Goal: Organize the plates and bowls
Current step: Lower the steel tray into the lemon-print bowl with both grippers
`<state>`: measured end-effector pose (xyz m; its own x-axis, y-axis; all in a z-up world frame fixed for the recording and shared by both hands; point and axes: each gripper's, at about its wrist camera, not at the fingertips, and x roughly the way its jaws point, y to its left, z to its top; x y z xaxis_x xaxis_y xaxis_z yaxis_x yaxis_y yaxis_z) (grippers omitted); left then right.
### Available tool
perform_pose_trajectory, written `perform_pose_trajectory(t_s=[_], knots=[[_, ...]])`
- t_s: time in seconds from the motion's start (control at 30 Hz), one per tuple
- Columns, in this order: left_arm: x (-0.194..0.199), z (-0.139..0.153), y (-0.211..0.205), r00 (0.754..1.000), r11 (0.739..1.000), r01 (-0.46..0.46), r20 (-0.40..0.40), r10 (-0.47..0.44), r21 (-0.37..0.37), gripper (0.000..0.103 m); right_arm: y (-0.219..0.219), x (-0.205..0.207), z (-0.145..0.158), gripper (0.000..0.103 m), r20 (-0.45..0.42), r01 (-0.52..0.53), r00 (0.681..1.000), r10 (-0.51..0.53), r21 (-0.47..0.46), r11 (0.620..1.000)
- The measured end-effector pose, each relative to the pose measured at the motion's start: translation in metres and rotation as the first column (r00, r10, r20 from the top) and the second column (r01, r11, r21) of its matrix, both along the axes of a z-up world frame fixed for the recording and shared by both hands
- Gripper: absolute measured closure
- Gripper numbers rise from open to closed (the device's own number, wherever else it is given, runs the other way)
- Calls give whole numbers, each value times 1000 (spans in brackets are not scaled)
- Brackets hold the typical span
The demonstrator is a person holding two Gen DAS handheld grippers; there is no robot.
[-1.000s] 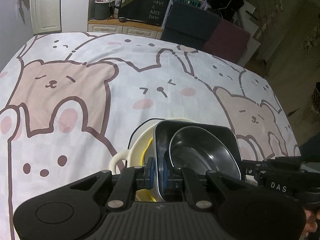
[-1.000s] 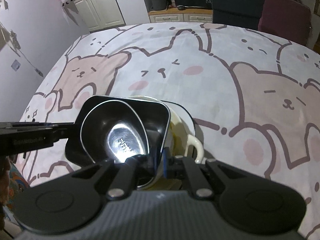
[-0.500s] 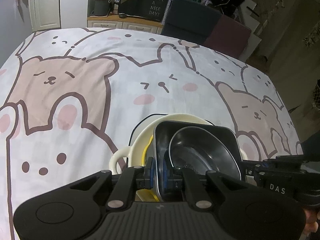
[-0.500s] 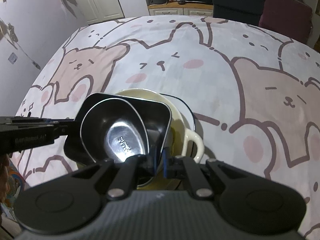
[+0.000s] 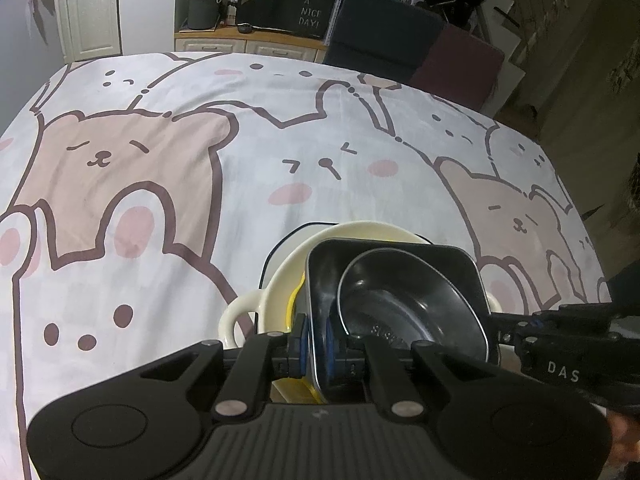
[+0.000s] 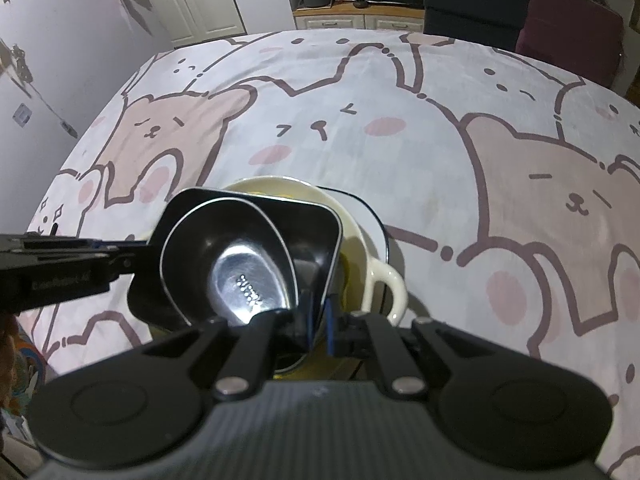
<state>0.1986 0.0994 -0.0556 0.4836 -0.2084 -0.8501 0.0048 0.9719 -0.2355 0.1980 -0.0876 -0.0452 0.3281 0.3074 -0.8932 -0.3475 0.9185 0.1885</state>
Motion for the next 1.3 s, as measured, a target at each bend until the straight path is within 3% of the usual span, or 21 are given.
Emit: perform_pose_trajectory(t_s=[1.3], knots=[[-8, 14, -1, 1000, 1000, -14, 23, 13, 10, 90, -14, 0, 8, 89, 2, 51, 999, -51, 65, 997]])
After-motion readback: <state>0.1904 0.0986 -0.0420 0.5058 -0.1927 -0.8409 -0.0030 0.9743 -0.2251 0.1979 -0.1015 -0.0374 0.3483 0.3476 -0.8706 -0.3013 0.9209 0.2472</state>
